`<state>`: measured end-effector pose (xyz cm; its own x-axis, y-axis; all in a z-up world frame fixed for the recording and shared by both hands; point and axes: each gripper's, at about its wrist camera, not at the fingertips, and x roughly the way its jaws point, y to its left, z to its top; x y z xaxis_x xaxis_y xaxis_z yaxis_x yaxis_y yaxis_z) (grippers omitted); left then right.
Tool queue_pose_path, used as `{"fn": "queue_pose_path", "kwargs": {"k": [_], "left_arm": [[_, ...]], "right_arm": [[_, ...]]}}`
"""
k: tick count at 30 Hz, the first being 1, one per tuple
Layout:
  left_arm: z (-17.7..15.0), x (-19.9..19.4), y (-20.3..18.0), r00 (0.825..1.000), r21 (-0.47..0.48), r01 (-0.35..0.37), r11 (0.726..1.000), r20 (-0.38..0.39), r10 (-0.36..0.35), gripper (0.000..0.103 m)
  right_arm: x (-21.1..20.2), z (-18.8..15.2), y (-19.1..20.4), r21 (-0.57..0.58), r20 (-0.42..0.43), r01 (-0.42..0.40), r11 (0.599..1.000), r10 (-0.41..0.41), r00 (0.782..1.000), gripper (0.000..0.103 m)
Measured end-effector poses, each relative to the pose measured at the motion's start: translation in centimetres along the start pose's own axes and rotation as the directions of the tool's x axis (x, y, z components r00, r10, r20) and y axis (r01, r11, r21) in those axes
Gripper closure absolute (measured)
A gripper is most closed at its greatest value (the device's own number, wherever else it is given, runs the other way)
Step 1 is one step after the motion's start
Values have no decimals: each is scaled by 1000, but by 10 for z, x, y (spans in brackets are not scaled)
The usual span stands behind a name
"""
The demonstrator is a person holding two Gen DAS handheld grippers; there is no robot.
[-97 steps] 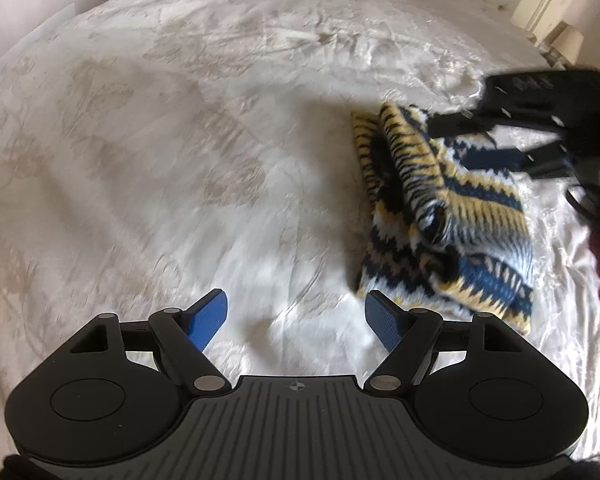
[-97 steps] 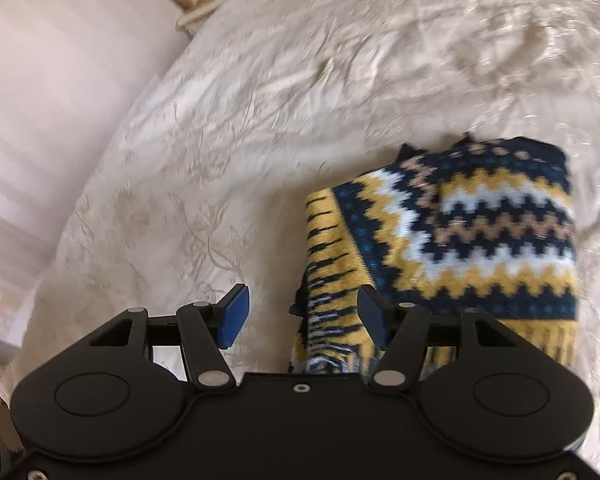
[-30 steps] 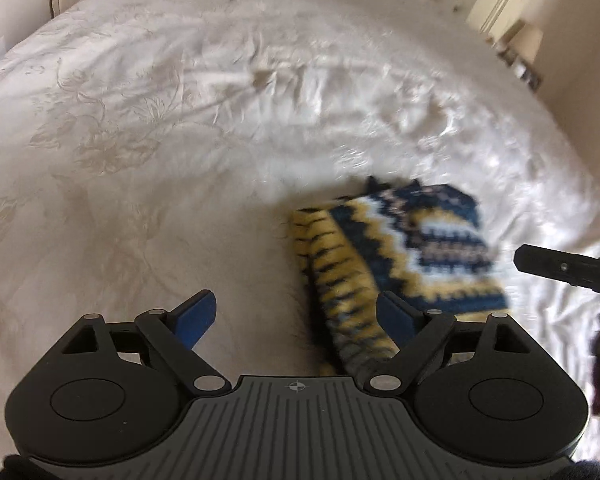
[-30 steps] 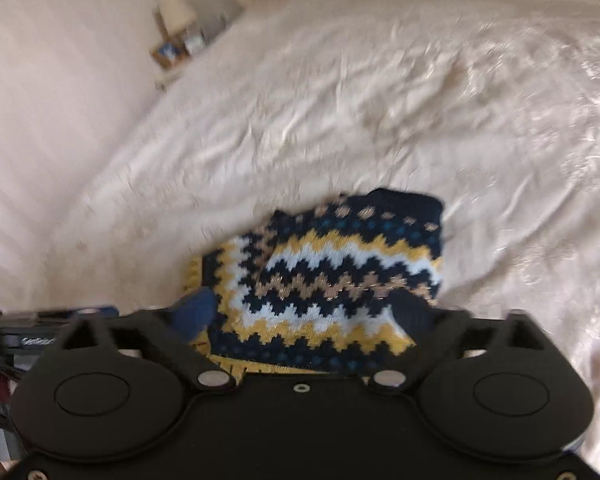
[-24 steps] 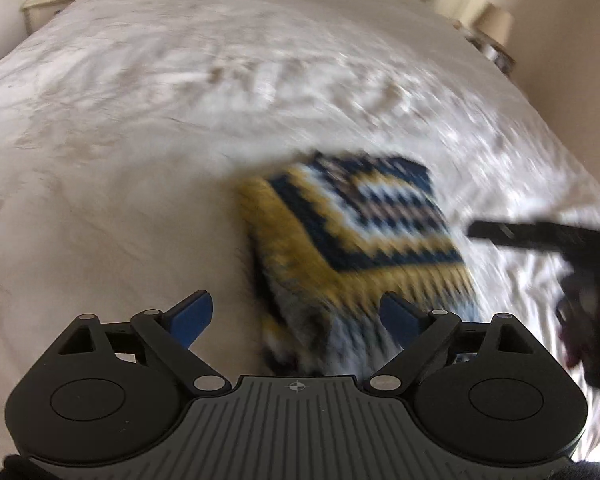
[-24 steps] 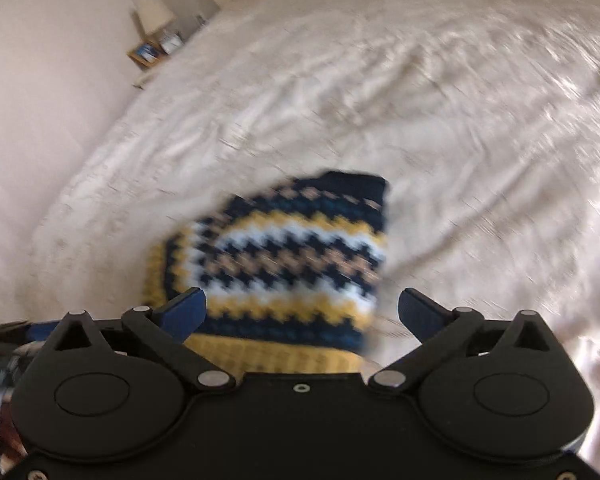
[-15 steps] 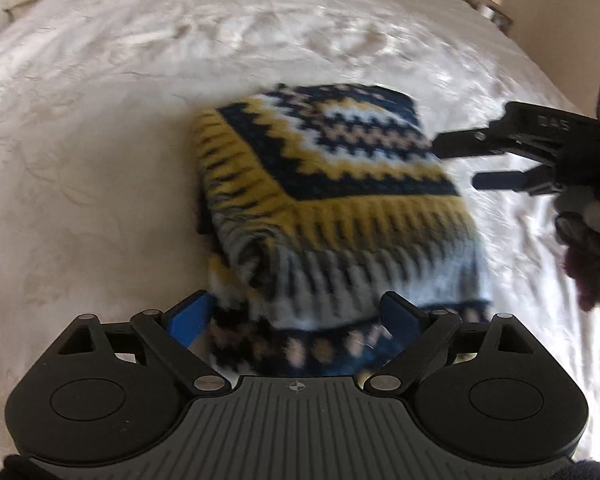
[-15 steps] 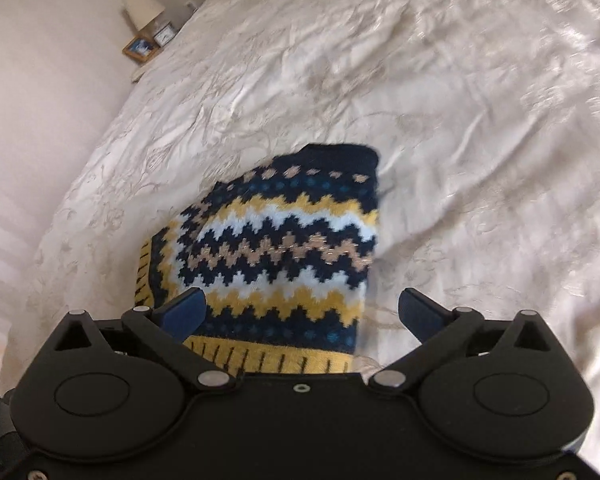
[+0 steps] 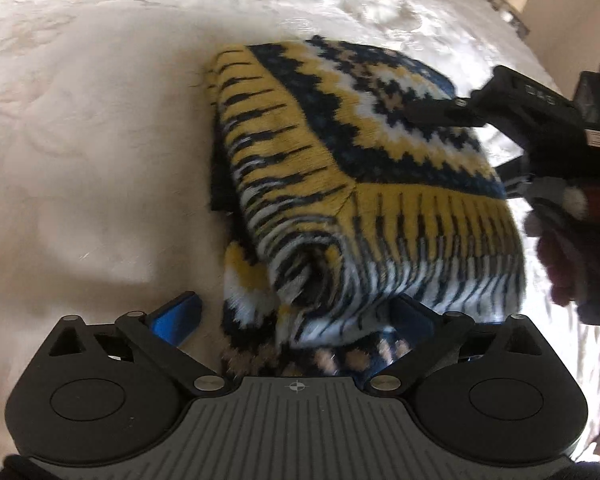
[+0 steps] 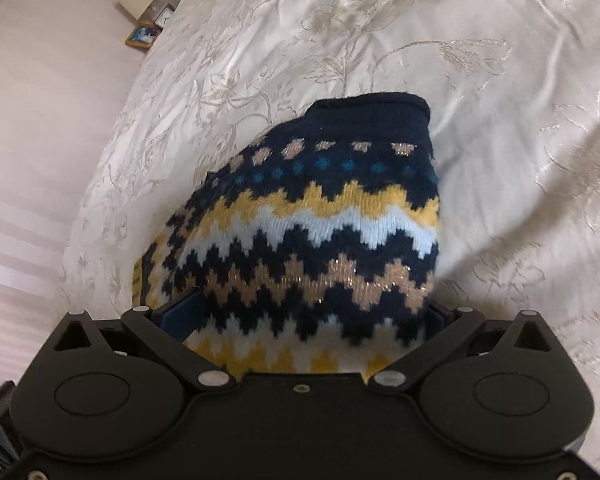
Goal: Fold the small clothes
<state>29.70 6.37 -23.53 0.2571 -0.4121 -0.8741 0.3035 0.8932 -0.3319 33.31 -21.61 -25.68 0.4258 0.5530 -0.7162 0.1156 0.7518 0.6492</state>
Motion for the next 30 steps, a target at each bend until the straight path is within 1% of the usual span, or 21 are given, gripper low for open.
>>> {"fn": "queue_pose_path", "kwargs": {"k": [3, 5, 7, 8, 9, 10, 11, 12, 13, 15, 17, 20, 22, 24, 27, 30], "left_arm": [[7, 5, 0, 995, 12, 95, 995, 6, -95, 1], [13, 12, -2, 989, 3, 146, 989, -10, -146, 1], [16, 16, -4, 990, -20, 140, 990, -22, -140, 1], [18, 17, -5, 989, -27, 147, 989, -24, -148, 3], [20, 16, -4, 985, -39, 172, 984, -20, -172, 7], [21, 12, -3, 980, -53, 198, 979, -11, -199, 18], [23, 12, -8, 977, -59, 215, 975, 0, -215, 28], [23, 8, -8, 973, -59, 232, 971, 14, -232, 34], [23, 3, -8, 969, -56, 248, 967, 27, -247, 40], [22, -4, -12, 962, -41, 271, 962, 38, -270, 41], [21, -13, -20, 956, -21, 293, 956, 44, -292, 41], [15, -27, -39, 945, 15, 324, 946, 45, -325, 41], [6, -37, -55, 939, 36, 340, 940, 45, -341, 41], [6, -43, -59, 933, 45, 353, 934, 48, -355, 41], [3, -47, -60, 931, 45, 359, 932, 48, -361, 41], [-2, -43, -59, 934, 32, 356, 934, 29, -357, 41]], "right_arm": [[-4, 0, -6, 67, 18, -20, 998, 19, 1000, 0], [-5, -2, -9, 79, 20, -33, 996, 31, 999, 0], [-6, -3, -7, 69, 5, -27, 997, 27, 1000, 1], [-7, -3, -3, 61, -8, -18, 998, 19, 1000, 3], [-8, -3, 2, 51, -15, -10, 999, 10, 1000, 12], [-11, -3, 8, 32, -15, 8, 999, -7, 1000, 31], [-15, -3, 15, 4, -15, 49, 999, -49, 999, 39], [-19, -3, 20, -19, -16, 75, 997, -76, 997, 49], [-25, -4, 24, -27, -11, 78, 997, -78, 997, 52], [-41, -8, 32, -22, 12, 77, 997, -77, 997, 54], [-58, -15, 43, -43, 32, 84, 996, -83, 996, 55], [-88, -28, 57, -47, 61, 96, 994, -93, 994, 55], [-110, -40, 59, -34, 72, 102, 994, -99, 992, 55], [-134, -54, 56, -27, 83, 95, 995, -92, 992, 55], [-156, -74, 51, -19, 79, 76, 997, -74, 994, 55], [-176, -99, 39, -27, 50, 73, 997, -72, 996, 55]]}}
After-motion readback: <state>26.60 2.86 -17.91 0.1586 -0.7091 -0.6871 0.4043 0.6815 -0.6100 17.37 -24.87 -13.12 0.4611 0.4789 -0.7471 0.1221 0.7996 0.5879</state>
